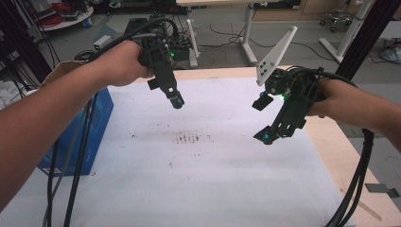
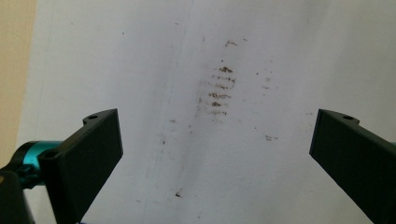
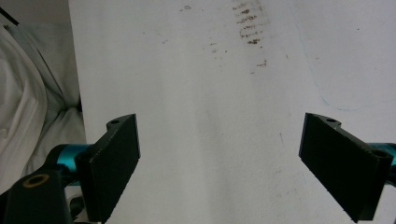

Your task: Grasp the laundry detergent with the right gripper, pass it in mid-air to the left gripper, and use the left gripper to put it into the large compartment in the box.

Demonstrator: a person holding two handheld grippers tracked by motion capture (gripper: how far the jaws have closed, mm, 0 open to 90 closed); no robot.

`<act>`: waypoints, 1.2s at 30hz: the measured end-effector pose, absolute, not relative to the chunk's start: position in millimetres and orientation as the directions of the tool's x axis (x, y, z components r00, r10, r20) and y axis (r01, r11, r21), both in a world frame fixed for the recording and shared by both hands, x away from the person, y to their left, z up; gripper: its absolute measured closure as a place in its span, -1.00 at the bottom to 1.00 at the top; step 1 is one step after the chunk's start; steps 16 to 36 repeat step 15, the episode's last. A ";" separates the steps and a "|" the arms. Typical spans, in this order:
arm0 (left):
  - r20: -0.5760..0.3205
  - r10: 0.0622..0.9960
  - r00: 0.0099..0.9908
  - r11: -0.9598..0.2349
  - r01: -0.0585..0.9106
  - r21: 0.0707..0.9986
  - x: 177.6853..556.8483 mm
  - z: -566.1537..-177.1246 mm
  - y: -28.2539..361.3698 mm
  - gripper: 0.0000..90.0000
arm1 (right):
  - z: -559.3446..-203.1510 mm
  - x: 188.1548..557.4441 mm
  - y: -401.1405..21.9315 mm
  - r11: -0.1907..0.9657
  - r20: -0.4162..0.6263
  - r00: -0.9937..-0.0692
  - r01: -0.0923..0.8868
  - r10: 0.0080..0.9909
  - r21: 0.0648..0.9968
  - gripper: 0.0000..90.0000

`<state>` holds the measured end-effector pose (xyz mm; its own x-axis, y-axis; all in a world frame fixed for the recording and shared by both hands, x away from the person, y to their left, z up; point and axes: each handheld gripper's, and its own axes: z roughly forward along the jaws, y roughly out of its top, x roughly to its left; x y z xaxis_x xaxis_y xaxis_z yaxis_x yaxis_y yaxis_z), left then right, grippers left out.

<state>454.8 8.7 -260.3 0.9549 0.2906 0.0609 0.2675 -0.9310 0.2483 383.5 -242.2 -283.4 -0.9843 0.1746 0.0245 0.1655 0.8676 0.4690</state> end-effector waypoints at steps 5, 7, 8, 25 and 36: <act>0.058 0.288 0.956 -0.932 0.266 0.248 455.9 -261.2 7.9 -0.94 | -284.0 383.6 -242.0 0.868 0.024 -0.984 0.165 0.174 0.469 -0.73; 0.059 0.284 0.957 -0.933 0.262 0.246 455.9 -261.1 8.1 -0.94 | -284.3 383.6 -241.4 0.869 0.025 -0.985 0.162 0.170 0.468 -0.73; 0.060 0.283 0.957 -0.933 0.261 0.247 455.9 -261.2 8.3 -0.94 | -284.4 383.4 -241.1 0.869 0.026 -0.984 0.165 0.174 0.467 -0.73; 0.057 0.293 0.954 -0.931 0.271 0.245 456.2 -261.9 13.0 -0.94 | -285.5 382.2 -239.9 0.864 0.027 -0.985 0.161 0.169 0.478 -0.73; 0.057 0.293 0.954 -0.931 0.271 0.245 456.2 -261.9 13.0 -0.94 | -285.5 382.2 -239.9 0.864 0.027 -0.985 0.161 0.169 0.478 -0.73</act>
